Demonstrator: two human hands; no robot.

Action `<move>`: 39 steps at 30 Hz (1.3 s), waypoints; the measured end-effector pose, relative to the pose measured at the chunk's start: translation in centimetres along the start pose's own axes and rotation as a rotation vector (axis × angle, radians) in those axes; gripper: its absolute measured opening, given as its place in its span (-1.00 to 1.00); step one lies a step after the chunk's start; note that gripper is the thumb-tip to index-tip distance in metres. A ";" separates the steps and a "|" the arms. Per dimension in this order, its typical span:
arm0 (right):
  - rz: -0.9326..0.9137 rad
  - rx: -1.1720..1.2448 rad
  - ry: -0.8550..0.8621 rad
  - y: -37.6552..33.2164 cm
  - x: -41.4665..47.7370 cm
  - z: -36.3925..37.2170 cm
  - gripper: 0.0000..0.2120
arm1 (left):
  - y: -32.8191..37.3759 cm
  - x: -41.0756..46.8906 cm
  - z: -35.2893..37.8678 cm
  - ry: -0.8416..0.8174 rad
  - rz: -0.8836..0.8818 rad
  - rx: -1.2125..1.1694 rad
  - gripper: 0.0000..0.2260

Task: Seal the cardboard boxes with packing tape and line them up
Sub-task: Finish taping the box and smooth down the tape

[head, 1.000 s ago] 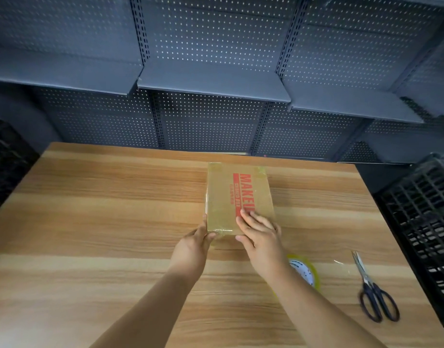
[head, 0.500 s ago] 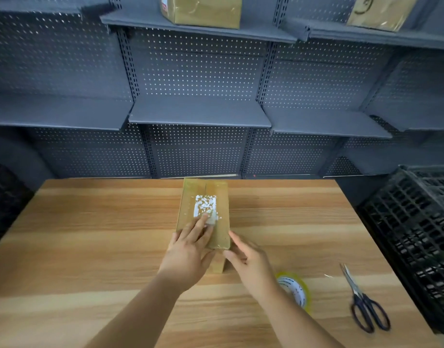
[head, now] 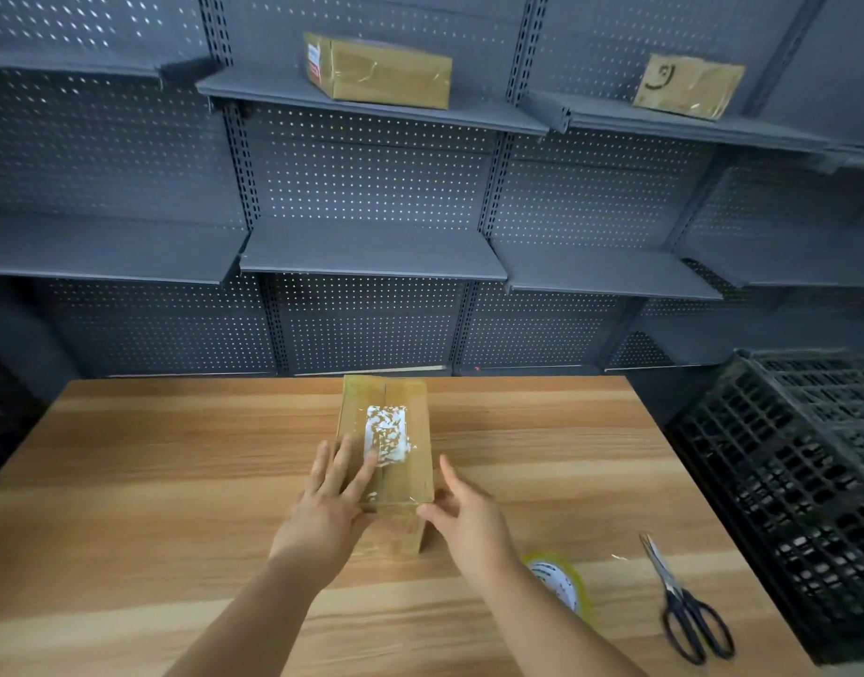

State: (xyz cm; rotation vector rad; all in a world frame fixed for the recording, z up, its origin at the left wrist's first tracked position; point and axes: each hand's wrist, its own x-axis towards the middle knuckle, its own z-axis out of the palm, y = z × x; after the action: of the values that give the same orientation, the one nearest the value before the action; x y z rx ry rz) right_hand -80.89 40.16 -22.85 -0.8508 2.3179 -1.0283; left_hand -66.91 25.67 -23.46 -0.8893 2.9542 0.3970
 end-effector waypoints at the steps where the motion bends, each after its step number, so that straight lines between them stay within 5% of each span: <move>1: 0.004 -0.051 -0.007 -0.2 0.1 0.1 -0.42 | 0.0 -0.2 0.0 0.002 -0.021 -0.017 -0.37; 7: -0.214 -0.373 -0.031 0.1 0.4 -0.3 -0.56 | 1.1 -0.3 -0.8 -0.064 -0.141 -0.184 -0.41; 14: -0.226 0.042 0.137 1.9 1.4 -2.6 -0.63 | 4.3 1.2 -1.5 0.074 -0.129 -0.329 -0.47; 20: -0.252 0.039 0.318 7.2 4.0 -10.6 -0.80 | 12.6 6.6 -1.9 0.210 0.023 -0.423 -0.56; 28: 0.024 0.255 0.350 17.3 8.2 -24.7 -0.90 | 27.7 16.2 3.1 0.172 0.100 -0.473 -0.56; 35: -0.152 -0.059 0.341 23.6 9.6 -28.9 -0.71 | 34.1 19.6 7.8 0.107 0.070 -0.464 -0.57; 39: -0.164 -0.007 0.375 25.2 10.8 -31.3 -0.72 | 36.3 22.1 7.4 0.039 0.095 -0.456 -0.56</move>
State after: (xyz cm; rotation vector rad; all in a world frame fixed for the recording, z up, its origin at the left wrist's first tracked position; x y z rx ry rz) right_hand -116.74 61.20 -24.84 -0.9290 2.5911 -1.3490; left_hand -105.57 44.81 -24.44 -0.7899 2.9974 1.1015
